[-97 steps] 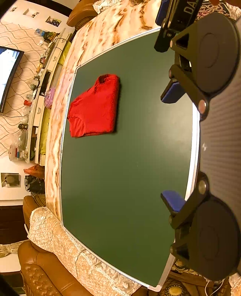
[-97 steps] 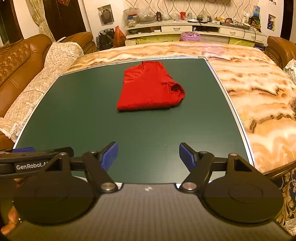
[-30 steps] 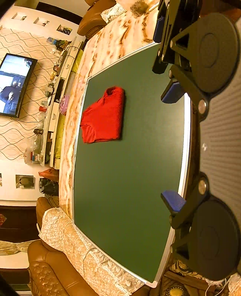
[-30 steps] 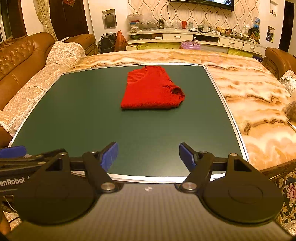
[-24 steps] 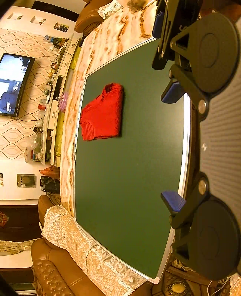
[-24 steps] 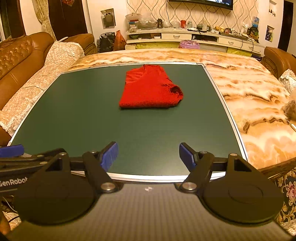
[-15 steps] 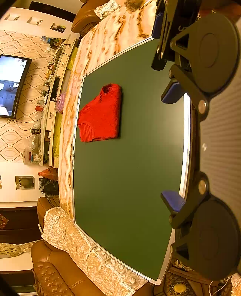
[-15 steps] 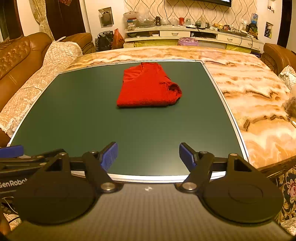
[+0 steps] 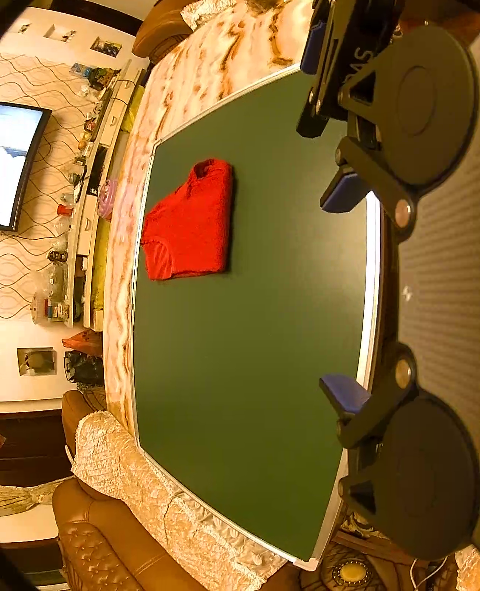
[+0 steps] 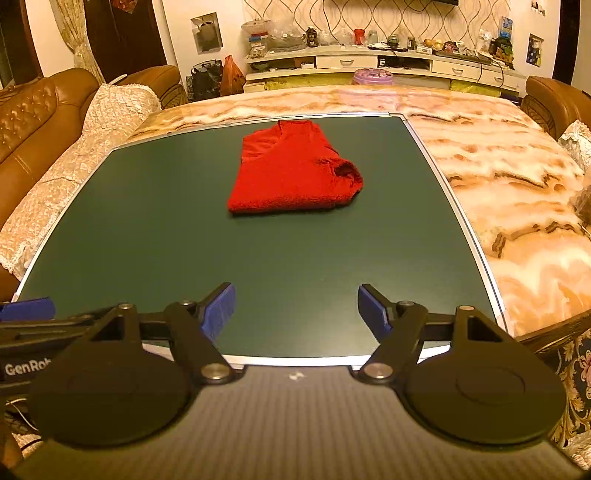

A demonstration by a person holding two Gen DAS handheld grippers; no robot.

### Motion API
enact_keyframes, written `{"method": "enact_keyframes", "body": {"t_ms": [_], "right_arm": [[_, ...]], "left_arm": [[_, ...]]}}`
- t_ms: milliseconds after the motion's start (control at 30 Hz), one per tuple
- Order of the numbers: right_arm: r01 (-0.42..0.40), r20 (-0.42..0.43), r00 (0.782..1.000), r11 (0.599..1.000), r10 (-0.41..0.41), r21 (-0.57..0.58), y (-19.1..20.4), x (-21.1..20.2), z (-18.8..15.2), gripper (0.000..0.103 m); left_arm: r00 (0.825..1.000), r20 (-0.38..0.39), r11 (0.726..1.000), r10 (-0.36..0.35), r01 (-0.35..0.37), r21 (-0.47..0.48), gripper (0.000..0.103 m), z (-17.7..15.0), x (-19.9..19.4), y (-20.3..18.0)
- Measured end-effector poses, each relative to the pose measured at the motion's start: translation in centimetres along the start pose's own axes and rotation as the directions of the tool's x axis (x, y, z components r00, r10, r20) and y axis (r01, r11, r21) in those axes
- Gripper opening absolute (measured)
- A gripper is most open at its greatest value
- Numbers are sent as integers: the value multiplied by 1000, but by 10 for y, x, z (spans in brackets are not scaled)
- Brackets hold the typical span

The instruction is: Fold clothes

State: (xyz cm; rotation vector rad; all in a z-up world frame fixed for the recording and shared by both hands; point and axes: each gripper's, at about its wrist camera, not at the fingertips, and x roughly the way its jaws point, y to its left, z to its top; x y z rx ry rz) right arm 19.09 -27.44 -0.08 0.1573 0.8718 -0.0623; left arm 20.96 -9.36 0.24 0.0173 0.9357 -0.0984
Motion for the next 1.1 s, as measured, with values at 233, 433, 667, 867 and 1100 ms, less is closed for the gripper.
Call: {"method": "enact_keyframes", "body": {"t_ms": [233, 433, 667, 867, 1100], "right_arm": [[0, -28, 1000, 1000, -1, -17, -1, 12, 2, 81], [6, -77, 997, 1000, -7, -21, -1, 20, 11, 81], [28, -93, 995, 999, -30, -29, 2, 19, 32, 81], [46, -106, 993, 998, -50, -35, 5, 17, 50, 81], [61, -121, 991, 997, -66, -42, 7, 17, 68, 81]], "left_arm": [[1000, 8, 1000, 13, -13, 13, 97, 0, 7, -4], [999, -29, 1000, 15, -14, 21, 98, 9, 13, -6], [998, -61, 999, 28, -25, 48, 100, 33, 8, -13], [997, -72, 998, 30, -25, 65, 101, 55, 2, -21], [997, -71, 998, 33, -29, 61, 101, 70, 5, -22]]}}
